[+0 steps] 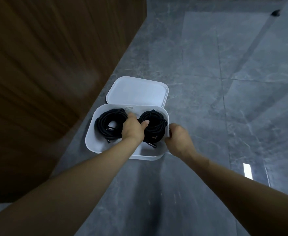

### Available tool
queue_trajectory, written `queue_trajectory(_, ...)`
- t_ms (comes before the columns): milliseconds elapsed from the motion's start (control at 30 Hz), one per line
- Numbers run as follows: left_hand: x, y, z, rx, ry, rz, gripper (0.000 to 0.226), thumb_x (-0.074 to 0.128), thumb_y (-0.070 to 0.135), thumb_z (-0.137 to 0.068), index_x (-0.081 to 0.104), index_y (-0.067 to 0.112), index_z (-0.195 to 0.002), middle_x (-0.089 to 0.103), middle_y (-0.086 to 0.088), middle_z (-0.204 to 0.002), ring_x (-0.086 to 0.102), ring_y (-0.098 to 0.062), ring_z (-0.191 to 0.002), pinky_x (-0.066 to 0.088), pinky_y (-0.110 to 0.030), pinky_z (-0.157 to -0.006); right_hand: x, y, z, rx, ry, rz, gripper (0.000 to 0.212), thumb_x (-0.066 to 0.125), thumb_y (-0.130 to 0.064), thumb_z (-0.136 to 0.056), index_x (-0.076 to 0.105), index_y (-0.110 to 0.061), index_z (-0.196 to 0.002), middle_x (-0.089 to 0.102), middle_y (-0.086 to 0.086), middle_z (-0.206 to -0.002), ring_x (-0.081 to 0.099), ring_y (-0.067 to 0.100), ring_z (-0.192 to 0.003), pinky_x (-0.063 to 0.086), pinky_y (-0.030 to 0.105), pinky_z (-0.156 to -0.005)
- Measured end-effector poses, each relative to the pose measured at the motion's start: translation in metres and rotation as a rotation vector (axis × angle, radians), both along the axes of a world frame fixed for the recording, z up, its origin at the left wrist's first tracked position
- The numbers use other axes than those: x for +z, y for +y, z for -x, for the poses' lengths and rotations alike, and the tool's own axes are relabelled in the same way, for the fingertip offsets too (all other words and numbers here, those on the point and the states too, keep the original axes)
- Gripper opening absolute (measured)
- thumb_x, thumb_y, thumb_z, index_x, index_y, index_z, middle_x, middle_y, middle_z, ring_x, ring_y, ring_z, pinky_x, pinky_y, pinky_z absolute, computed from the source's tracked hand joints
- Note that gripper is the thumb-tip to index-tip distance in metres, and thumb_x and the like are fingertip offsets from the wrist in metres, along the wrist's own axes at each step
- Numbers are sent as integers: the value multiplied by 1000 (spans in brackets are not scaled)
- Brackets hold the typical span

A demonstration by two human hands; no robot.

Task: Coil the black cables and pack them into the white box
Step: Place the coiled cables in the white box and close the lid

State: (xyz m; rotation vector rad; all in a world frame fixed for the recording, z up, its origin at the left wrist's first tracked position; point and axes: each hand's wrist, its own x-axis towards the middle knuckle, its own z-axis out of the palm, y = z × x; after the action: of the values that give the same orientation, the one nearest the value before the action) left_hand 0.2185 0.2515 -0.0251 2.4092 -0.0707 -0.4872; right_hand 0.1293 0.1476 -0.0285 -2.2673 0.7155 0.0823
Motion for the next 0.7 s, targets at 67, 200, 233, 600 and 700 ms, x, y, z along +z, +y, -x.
queue_trajectory(67, 0, 2, 12, -32, -39, -40, 42, 57, 29, -94, 44, 2, -123, 52, -17, -124, 50, -32, -114, 39, -35, -89, 6, 0, 8, 23, 13, -11, 17, 48, -1, -83, 58, 2, -96, 62, 22, -105, 57, 35, -95, 30, 23, -63)
queue_trajectory(200, 2, 12, 36, -126, -62, -103, 41, 56, 33, -93, 46, 5, -121, 51, -14, -123, 49, -29, -112, 34, -29, -82, 16, 3, 33, 49, 45, -22, 9, 50, 1, -82, 54, -6, -78, 65, 21, -102, 58, 35, -93, 34, 25, -63)
queue_trajectory(233, 1, 14, 40, -166, -57, -125, 42, 56, 35, -93, 47, 5, -120, 51, -14, -122, 50, -29, -111, 35, -30, -81, 16, 3, 39, 52, 62, -19, 8, 50, 0, -82, 57, -3, -84, 65, 21, -103, 59, 36, -96, 36, 26, -65)
queue_trajectory(600, 26, -1, -13, -401, -251, -140, 26, 53, 26, -94, 53, 11, -116, 51, -10, -121, 52, -28, -107, 44, -39, -90, 21, -42, -11, -76, -145, 52, 20, 54, -11, -91, 63, -2, -106, 66, 16, -107, 60, 31, -102, 45, 32, -85)
queue_trajectory(700, 21, -10, -47, -392, -236, -156, 27, 57, 23, -92, 54, 11, -116, 53, -9, -123, 54, -26, -110, 44, -38, -93, 15, -57, -53, 78, -47, 106, 20, 56, -16, -91, 65, 0, -99, 65, 14, -95, 59, 27, -91, 43, 31, -77)
